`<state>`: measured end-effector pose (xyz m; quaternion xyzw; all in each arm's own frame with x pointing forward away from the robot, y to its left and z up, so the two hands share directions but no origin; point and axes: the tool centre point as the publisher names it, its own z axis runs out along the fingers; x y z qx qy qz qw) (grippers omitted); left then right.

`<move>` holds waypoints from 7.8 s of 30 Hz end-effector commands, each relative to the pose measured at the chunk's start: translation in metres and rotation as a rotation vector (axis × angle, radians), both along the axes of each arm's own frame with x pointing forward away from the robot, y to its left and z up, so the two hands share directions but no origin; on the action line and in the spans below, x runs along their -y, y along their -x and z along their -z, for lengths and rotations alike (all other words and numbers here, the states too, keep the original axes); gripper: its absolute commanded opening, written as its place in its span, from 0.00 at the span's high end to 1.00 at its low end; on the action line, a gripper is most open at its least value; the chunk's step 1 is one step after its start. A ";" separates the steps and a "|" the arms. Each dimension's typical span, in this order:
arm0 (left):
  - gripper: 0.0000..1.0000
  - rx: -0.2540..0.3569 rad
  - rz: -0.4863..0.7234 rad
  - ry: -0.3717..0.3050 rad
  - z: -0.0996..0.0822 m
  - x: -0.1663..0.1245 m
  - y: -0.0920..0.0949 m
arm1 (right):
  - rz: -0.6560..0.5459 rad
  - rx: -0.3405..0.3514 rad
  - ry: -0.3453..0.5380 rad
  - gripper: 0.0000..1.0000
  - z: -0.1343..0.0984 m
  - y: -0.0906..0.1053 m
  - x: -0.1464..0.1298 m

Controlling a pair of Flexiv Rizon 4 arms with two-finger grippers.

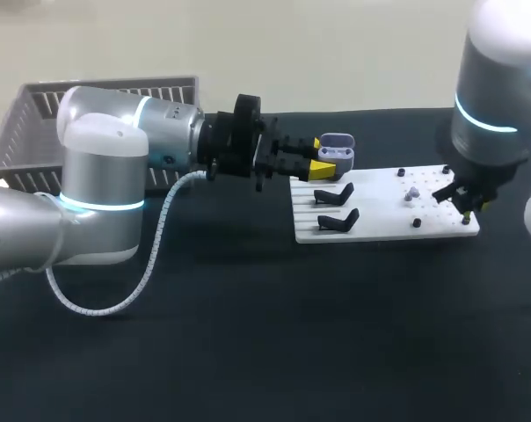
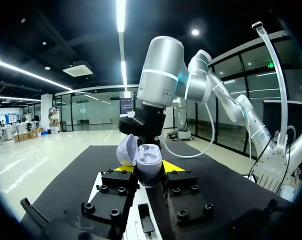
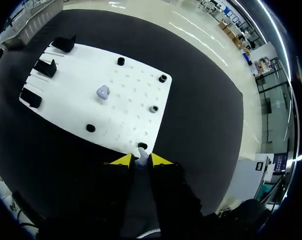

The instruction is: Pick up each earbud case from the left stands, insert the matching earbuds, close the lid, and place the case in the box.

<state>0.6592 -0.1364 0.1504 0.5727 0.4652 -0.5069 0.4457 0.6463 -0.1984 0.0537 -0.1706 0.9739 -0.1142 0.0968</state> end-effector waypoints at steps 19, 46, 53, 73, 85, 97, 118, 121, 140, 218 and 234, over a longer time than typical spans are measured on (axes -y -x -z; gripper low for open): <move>1.00 0.000 0.000 -0.001 0.000 0.000 0.000 | 0.238 0.018 -0.068 1.00 -0.119 0.047 -0.090; 1.00 0.000 0.000 -0.001 0.000 0.000 0.000 | 0.595 -0.002 -0.097 1.00 -0.158 0.041 -0.138; 1.00 0.000 0.000 -0.001 0.000 0.000 0.000 | 0.684 -0.013 -0.095 1.00 -0.160 0.043 -0.153; 1.00 0.000 0.000 -0.001 0.000 0.000 0.000 | 0.696 -0.014 -0.102 1.00 -0.161 0.043 -0.157; 1.00 -0.008 -0.005 -0.017 0.003 0.003 0.002 | 0.811 0.026 -0.145 1.00 -0.178 0.040 -0.172; 1.00 -0.003 -0.002 -0.009 0.004 0.009 0.009 | 0.910 -0.034 -0.167 1.00 -0.175 0.032 -0.181; 1.00 0.010 0.013 -0.025 0.005 0.016 0.014 | 0.968 -0.091 -0.135 1.00 -0.163 0.024 -0.205; 1.00 0.010 0.013 -0.025 0.005 0.016 0.014 | 0.984 -0.073 -0.117 1.00 -0.158 0.023 -0.203; 1.00 0.010 0.013 -0.025 0.005 0.016 0.014 | 1.050 -0.038 -0.103 1.00 -0.151 0.014 -0.204; 1.00 0.010 0.013 -0.025 0.005 0.016 0.014 | 0.672 0.281 -0.519 0.00 -0.152 0.061 -0.109; 1.00 0.010 0.013 -0.025 0.005 0.016 0.014 | 0.628 0.198 -0.571 0.06 -0.115 0.023 -0.098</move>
